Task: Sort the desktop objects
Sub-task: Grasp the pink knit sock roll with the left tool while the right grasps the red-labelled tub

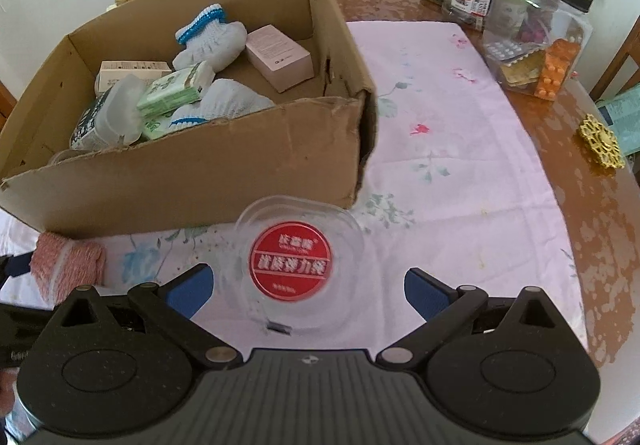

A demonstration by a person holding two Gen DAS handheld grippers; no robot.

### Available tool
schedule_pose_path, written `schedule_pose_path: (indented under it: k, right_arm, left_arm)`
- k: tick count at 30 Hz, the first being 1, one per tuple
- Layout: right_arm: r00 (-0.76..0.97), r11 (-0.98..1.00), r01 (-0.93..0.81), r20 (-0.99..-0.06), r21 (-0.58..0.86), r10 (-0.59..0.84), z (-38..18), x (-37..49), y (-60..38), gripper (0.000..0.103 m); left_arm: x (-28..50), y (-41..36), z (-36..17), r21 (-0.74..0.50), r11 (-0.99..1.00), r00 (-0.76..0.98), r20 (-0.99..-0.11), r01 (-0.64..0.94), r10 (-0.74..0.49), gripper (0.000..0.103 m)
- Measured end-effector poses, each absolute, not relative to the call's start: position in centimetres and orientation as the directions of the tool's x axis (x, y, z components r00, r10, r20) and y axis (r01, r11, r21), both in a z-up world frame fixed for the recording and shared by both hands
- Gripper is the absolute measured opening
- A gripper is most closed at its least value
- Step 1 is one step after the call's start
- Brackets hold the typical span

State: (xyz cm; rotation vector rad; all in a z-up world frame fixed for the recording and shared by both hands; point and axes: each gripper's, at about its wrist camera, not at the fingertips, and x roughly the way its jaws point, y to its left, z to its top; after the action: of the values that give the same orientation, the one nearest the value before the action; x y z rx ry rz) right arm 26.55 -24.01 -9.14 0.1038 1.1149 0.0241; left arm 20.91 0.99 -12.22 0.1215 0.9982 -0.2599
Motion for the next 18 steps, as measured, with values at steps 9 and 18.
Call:
schedule_pose_path:
  k: [9,18]
  right_arm:
    - [0.429,0.998,0.037,-0.903,0.048,0.028,-10.4,28.1,-22.5,0.103]
    - [0.41,0.996,0.09,-0.912,0.024,-0.015,-10.8,28.1,-24.1,0.103]
  left_arm:
    - [20.7,1.0,-12.2,-0.02,0.965,0.516,-0.842,0.263,-0.159,0.098]
    - [20.7,0.9,-12.2,-0.016,0.966,0.516,-0.843,0.26,-0.153,0.098]
